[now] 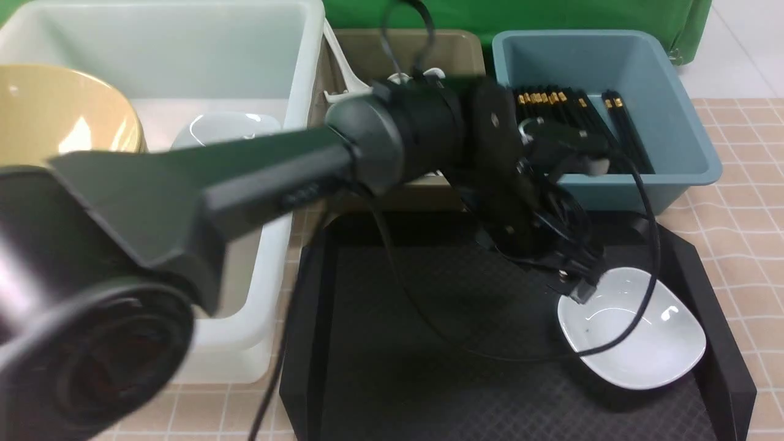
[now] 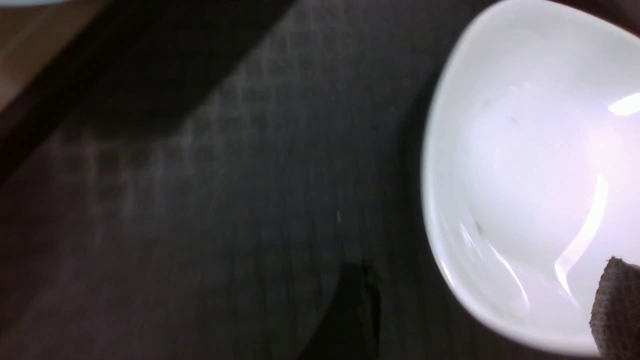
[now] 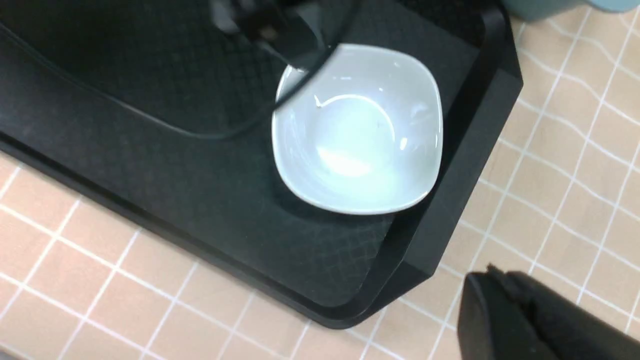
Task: On brown table put chopsticks spoon bowls plates into blue grey white boxes.
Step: 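Grasp the small white bowl on the black tray by its rim with the left gripper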
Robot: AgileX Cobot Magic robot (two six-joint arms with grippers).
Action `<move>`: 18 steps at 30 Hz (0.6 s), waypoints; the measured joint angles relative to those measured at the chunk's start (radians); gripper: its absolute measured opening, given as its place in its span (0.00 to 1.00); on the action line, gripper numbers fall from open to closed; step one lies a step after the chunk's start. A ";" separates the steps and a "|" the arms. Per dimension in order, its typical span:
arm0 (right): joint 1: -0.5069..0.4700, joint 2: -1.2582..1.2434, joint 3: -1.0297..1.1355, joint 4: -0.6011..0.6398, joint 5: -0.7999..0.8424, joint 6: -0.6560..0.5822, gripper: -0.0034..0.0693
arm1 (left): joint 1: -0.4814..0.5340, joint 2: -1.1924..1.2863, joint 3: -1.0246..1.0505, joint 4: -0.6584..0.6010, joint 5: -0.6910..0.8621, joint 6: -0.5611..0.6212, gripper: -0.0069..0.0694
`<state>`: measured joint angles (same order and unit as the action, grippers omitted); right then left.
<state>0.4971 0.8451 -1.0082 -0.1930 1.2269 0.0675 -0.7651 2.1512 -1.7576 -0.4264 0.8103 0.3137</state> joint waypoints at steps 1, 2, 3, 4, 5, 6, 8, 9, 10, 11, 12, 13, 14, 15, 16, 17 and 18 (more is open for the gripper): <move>0.000 -0.014 0.003 -0.001 -0.003 0.006 0.12 | -0.005 0.017 -0.001 -0.006 -0.028 -0.008 0.80; 0.000 -0.022 0.005 -0.001 -0.003 0.007 0.12 | -0.007 0.024 -0.002 -0.011 -0.038 -0.013 0.80; 0.000 -0.031 0.005 -0.002 -0.003 0.008 0.12 | -0.010 0.039 -0.002 -0.016 -0.057 -0.022 0.80; 0.000 -0.034 0.005 -0.003 -0.003 0.008 0.12 | -0.012 0.051 -0.003 -0.024 -0.067 -0.024 0.80; 0.000 -0.037 0.005 -0.003 -0.003 0.008 0.12 | -0.015 0.062 -0.003 -0.030 -0.075 -0.026 0.80; 0.000 -0.038 0.005 -0.003 -0.003 0.008 0.12 | -0.016 0.068 -0.003 -0.035 -0.080 -0.026 0.80; 0.000 -0.039 0.005 -0.003 -0.003 0.008 0.12 | -0.023 0.089 -0.003 -0.051 -0.104 -0.027 0.80; 0.000 -0.039 0.005 -0.003 -0.003 0.007 0.12 | -0.025 0.098 -0.003 -0.064 -0.116 -0.028 0.80; 0.000 -0.039 0.005 -0.003 -0.003 0.007 0.12 | -0.026 0.098 -0.003 -0.067 -0.116 -0.028 0.80; 0.000 -0.039 0.005 -0.003 -0.003 0.007 0.13 | -0.031 0.104 -0.005 -0.086 -0.131 -0.030 0.78; 0.000 -0.039 0.005 -0.003 -0.003 0.007 0.13 | -0.034 0.107 -0.006 -0.094 -0.135 -0.030 0.76; 0.000 -0.039 0.005 -0.003 -0.003 0.006 0.13 | -0.039 0.109 -0.009 -0.105 -0.139 -0.030 0.73; 0.000 -0.039 0.005 -0.003 -0.003 0.005 0.13 | -0.045 0.114 -0.010 -0.114 -0.137 -0.030 0.66; 0.000 -0.039 0.005 -0.003 -0.004 0.005 0.13 | -0.048 0.116 -0.011 -0.117 -0.135 -0.030 0.61; 0.000 -0.039 0.005 -0.003 -0.004 0.005 0.13 | -0.050 0.116 -0.011 -0.118 -0.134 -0.030 0.60; 0.000 -0.039 0.005 -0.004 -0.006 0.005 0.13 | -0.051 0.116 -0.011 -0.120 -0.128 -0.029 0.56; 0.000 -0.039 0.005 -0.004 -0.011 0.005 0.13 | -0.051 0.116 -0.011 -0.122 -0.104 -0.023 0.40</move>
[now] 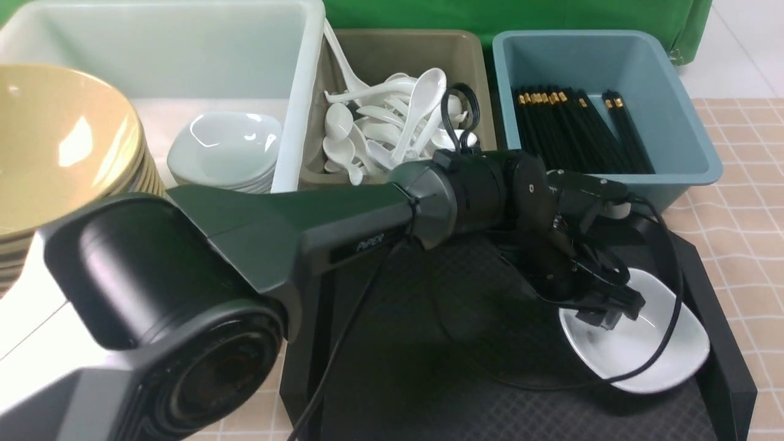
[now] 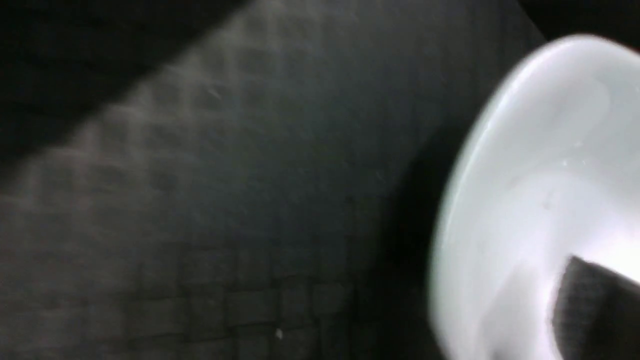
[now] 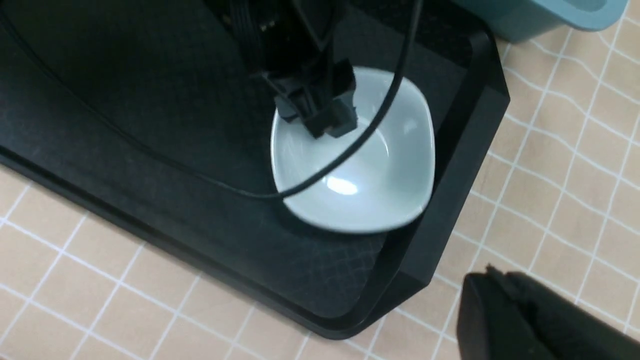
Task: On brown table put chopsticks spoon bowls plates into blue grey white boxes.
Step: 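Grasp the small white bowl on the black tray by its rim with the left gripper, then place the white bowl into the white bin with the other dishes with the left gripper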
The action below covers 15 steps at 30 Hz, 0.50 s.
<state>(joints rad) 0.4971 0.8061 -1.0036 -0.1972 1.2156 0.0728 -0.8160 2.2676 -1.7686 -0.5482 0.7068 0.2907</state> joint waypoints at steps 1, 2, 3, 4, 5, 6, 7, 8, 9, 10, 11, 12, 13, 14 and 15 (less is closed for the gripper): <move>0.000 0.000 0.000 0.000 -0.009 0.000 0.13 | 0.001 0.000 0.000 0.001 0.023 0.005 0.33; 0.000 0.000 0.000 0.000 -0.020 0.000 0.13 | 0.004 -0.001 -0.001 0.004 0.047 0.008 0.26; 0.000 0.000 0.000 0.001 -0.034 0.000 0.13 | 0.011 -0.008 -0.005 0.002 0.073 0.009 0.19; 0.000 0.000 0.000 0.003 -0.051 0.000 0.13 | 0.021 -0.018 -0.013 0.004 0.111 0.012 0.15; 0.000 0.000 0.000 0.005 -0.064 -0.001 0.14 | 0.033 -0.031 -0.019 0.012 0.139 0.015 0.13; 0.000 0.005 0.000 0.008 -0.073 -0.001 0.14 | 0.049 -0.051 -0.029 0.026 0.171 0.020 0.11; 0.000 0.015 -0.008 0.021 -0.074 -0.007 0.14 | 0.074 -0.087 -0.042 0.050 0.208 0.027 0.10; 0.000 0.021 -0.010 0.024 -0.074 -0.008 0.14 | 0.078 -0.093 -0.046 0.053 0.218 0.028 0.10; 0.000 0.050 -0.030 0.046 -0.074 -0.032 0.14 | 0.121 -0.146 -0.063 0.072 0.247 0.036 0.10; 0.000 0.050 -0.033 0.051 -0.074 -0.037 0.14 | 0.127 -0.154 -0.063 0.073 0.247 0.036 0.10; 0.000 0.084 -0.054 0.080 -0.074 -0.067 0.14 | 0.164 -0.203 -0.075 0.081 0.267 0.047 0.10; 0.000 0.117 -0.086 0.117 -0.078 -0.105 0.14 | 0.212 -0.259 -0.082 0.092 0.278 0.055 0.10; 0.000 0.142 -0.101 0.134 -0.083 -0.120 0.14 | 0.242 -0.307 -0.085 0.096 0.284 0.058 0.10; 0.000 0.175 -0.129 0.160 -0.090 -0.147 0.14 | 0.281 -0.347 -0.089 0.103 0.287 0.059 0.10; 0.003 0.215 -0.168 0.186 -0.101 -0.176 0.14 | 0.331 -0.402 -0.091 0.113 0.291 0.061 0.10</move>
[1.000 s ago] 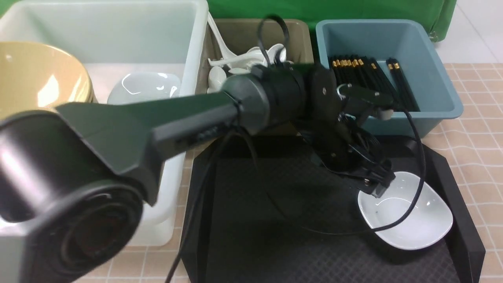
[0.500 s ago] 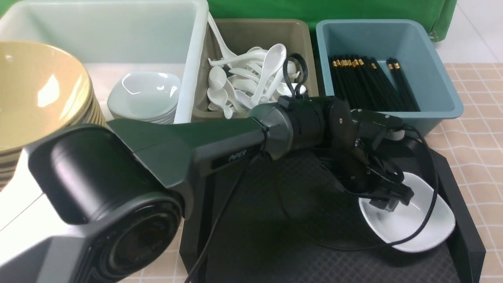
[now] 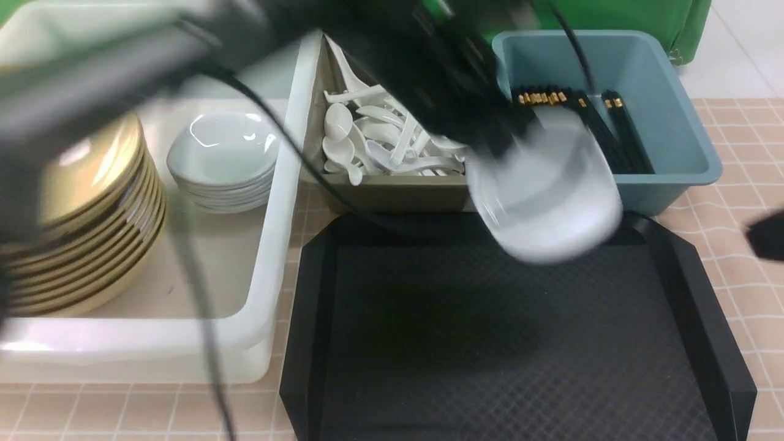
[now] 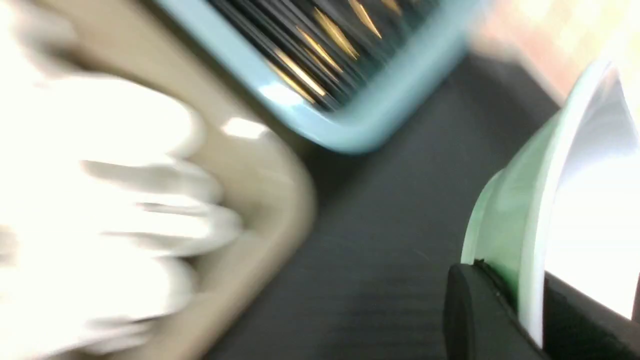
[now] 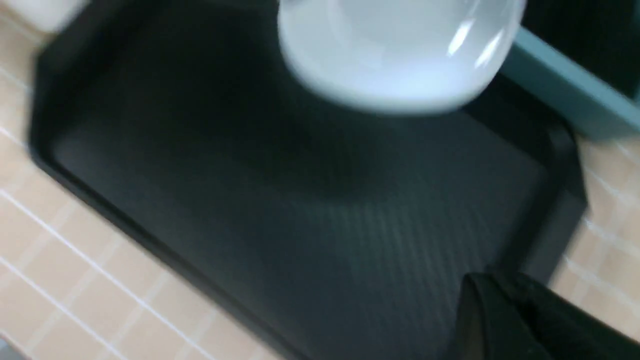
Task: On brown table put chopsticks spoon bowls plates into blue grey white boxes.
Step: 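Place the white bowl into the white bin with the other dishes with the left gripper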
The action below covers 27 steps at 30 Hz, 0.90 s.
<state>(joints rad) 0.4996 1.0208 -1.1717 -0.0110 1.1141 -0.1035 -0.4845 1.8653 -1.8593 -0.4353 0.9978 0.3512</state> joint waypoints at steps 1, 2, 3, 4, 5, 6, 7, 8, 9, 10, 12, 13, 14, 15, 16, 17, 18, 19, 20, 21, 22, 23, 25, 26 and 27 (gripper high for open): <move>0.003 0.021 -0.029 0.011 -0.010 -0.012 0.14 | 0.027 -0.027 -0.001 0.005 0.002 0.001 0.10; 0.016 0.063 -0.068 0.020 -0.026 -0.035 0.14 | 0.082 -0.083 -0.001 0.014 0.007 0.001 0.10; 0.033 0.099 -0.111 0.023 -0.040 -0.050 0.14 | 0.131 -0.111 -0.001 0.021 0.012 0.001 0.10; 0.042 0.107 -0.128 0.023 -0.042 -0.056 0.14 | 0.141 -0.117 -0.001 0.025 0.012 0.001 0.10; 0.061 0.145 -0.165 0.023 -0.051 -0.068 0.14 | 0.181 -0.144 -0.001 0.035 0.020 0.001 0.10; 0.106 0.211 -0.251 0.024 -0.072 -0.091 0.14 | 0.281 -0.174 -0.003 0.054 0.037 0.001 0.10; 0.144 0.263 -0.301 0.025 -0.089 -0.114 0.14 | 0.329 -0.180 -0.003 0.062 0.048 0.001 0.10; 0.168 0.299 -0.351 0.027 -0.096 -0.133 0.14 | 0.365 -0.180 -0.003 0.066 0.055 0.001 0.10; 0.198 0.346 -0.393 0.029 -0.101 -0.148 0.14 | 0.407 -0.177 -0.003 0.069 0.060 0.000 0.10; 0.203 0.355 -0.404 0.029 -0.101 -0.152 0.14 | 0.415 -0.176 -0.003 0.069 0.060 0.000 0.10; 0.265 0.475 -0.540 0.036 -0.100 -0.200 0.14 | 0.494 -0.152 -0.002 0.072 0.063 -0.003 0.10; 0.288 0.526 -0.608 0.039 -0.095 -0.225 0.14 | 0.526 -0.135 -0.002 0.075 0.060 -0.003 0.10; 0.288 0.534 -0.608 0.039 -0.094 -0.225 0.14 | 0.530 -0.132 -0.002 0.075 0.060 -0.003 0.10; 0.304 0.580 -0.670 0.042 -0.082 -0.249 0.14 | 0.550 -0.109 -0.002 0.078 0.052 -0.003 0.10; 0.310 0.622 -0.716 0.042 -0.064 -0.264 0.14 | 0.562 -0.089 -0.002 0.083 0.042 -0.003 0.10; 0.312 0.651 -0.750 0.043 -0.049 -0.276 0.14 | 0.568 -0.064 -0.002 0.088 0.030 0.001 0.10; 0.312 0.672 -0.772 0.042 -0.037 -0.288 0.14 | 0.570 -0.046 -0.002 0.094 0.022 0.003 0.10; 0.312 0.694 -0.794 0.033 -0.023 -0.293 0.14 | 0.571 -0.024 -0.002 0.097 0.016 0.009 0.10; 0.312 0.712 -0.810 0.017 -0.013 -0.294 0.14 | 0.571 -0.001 -0.002 0.099 0.013 0.013 0.10; 0.312 0.726 -0.819 0.001 -0.004 -0.294 0.14 | 0.567 0.021 -0.002 0.103 0.011 0.019 0.10; 0.312 0.730 -0.820 -0.002 -0.001 -0.294 0.14 | 0.567 0.025 -0.001 0.105 0.010 0.020 0.10; 0.312 0.740 -0.823 -0.022 0.007 -0.294 0.14 | 0.564 0.049 -0.001 0.113 0.007 0.022 0.10; 0.312 0.752 -0.826 -0.049 0.018 -0.294 0.14 | 0.558 0.091 -0.001 0.129 0.001 0.023 0.10; 0.312 0.752 -0.827 -0.057 0.021 -0.294 0.14 | 0.555 0.103 -0.001 0.133 -0.001 0.023 0.11; 0.312 0.753 -0.827 -0.057 0.021 -0.294 0.14 | 0.554 0.108 -0.001 0.134 -0.001 0.023 0.11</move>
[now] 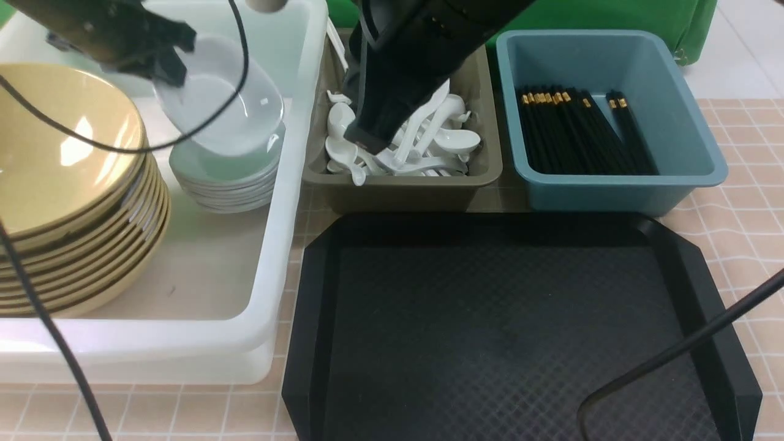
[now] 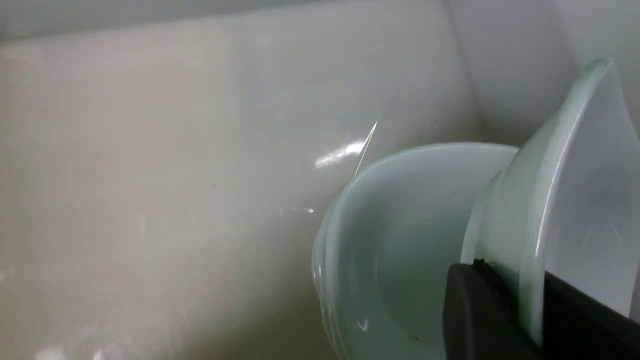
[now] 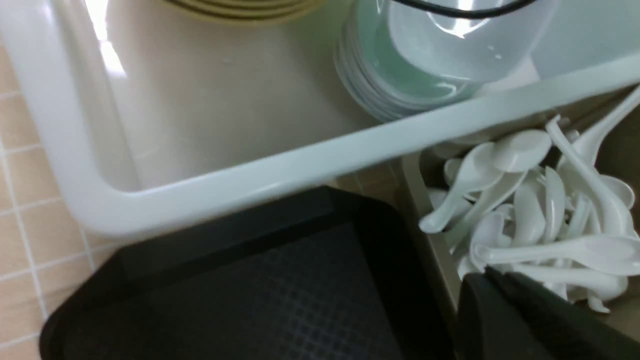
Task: On brown table put chopsticks spoon bowls plates into blue grey white boxes.
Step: 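Place the white bowl into the white bin with the other dishes with the left gripper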
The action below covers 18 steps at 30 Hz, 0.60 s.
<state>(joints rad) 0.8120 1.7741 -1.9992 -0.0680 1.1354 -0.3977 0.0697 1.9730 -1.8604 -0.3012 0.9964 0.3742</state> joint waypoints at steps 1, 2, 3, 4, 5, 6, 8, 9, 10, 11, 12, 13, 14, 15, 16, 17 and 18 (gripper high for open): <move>0.000 0.000 0.000 -0.009 0.001 0.000 0.14 | -0.004 0.013 0.000 0.005 -0.008 0.000 0.13; 0.000 0.000 -0.001 -0.017 0.001 0.000 0.14 | -0.007 0.025 0.000 0.013 -0.017 0.000 0.18; 0.000 0.000 -0.001 -0.020 0.001 0.000 0.14 | -0.009 0.029 0.000 0.016 -0.020 0.000 0.20; 0.000 0.000 -0.001 -0.022 0.002 0.000 0.14 | -0.009 0.035 0.000 0.019 -0.024 0.000 0.23; 0.000 0.000 -0.001 -0.023 0.003 0.000 0.14 | -0.011 0.037 0.000 0.019 -0.026 0.000 0.27; 0.000 0.000 -0.001 -0.024 0.006 -0.001 0.14 | -0.013 0.040 0.000 0.025 -0.027 0.000 0.31; 0.000 0.000 -0.001 -0.024 0.009 -0.001 0.14 | -0.021 0.044 0.000 0.035 -0.027 0.000 0.44; 0.000 0.000 -0.001 -0.025 0.011 -0.001 0.14 | -0.024 0.044 0.000 0.040 -0.027 0.000 0.50; 0.000 0.000 -0.001 -0.025 0.018 -0.001 0.14 | -0.027 0.044 0.000 0.048 -0.027 0.000 0.56; 0.000 0.000 -0.001 -0.025 0.019 -0.001 0.14 | -0.028 0.044 0.000 0.051 -0.027 0.000 0.59; 0.000 0.000 -0.001 -0.026 0.032 -0.001 0.14 | -0.030 0.044 0.000 0.055 -0.027 0.000 0.66; 0.000 0.000 -0.001 -0.026 0.043 -0.001 0.14 | -0.031 0.042 0.000 0.060 -0.027 0.000 0.74; 0.000 0.000 -0.001 -0.026 0.050 -0.001 0.14 | -0.031 0.040 0.000 0.062 -0.026 0.000 0.78; 0.000 0.000 -0.001 -0.026 0.056 -0.001 0.14 | -0.031 0.039 0.000 0.063 -0.026 0.000 0.81; 0.000 0.000 -0.001 -0.026 0.062 -0.001 0.14 | -0.031 0.034 0.000 0.063 -0.027 0.000 0.85; 0.000 0.000 -0.001 -0.026 0.069 -0.002 0.14 | -0.031 0.028 -0.002 0.063 -0.026 0.000 0.87; 0.000 0.000 -0.001 -0.026 0.073 -0.002 0.14 | -0.031 0.020 -0.009 0.065 -0.021 0.000 0.89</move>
<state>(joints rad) 0.8120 1.7742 -2.0005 -0.0942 1.2082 -0.3999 0.0384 1.9931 -1.8692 -0.2364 0.9751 0.3742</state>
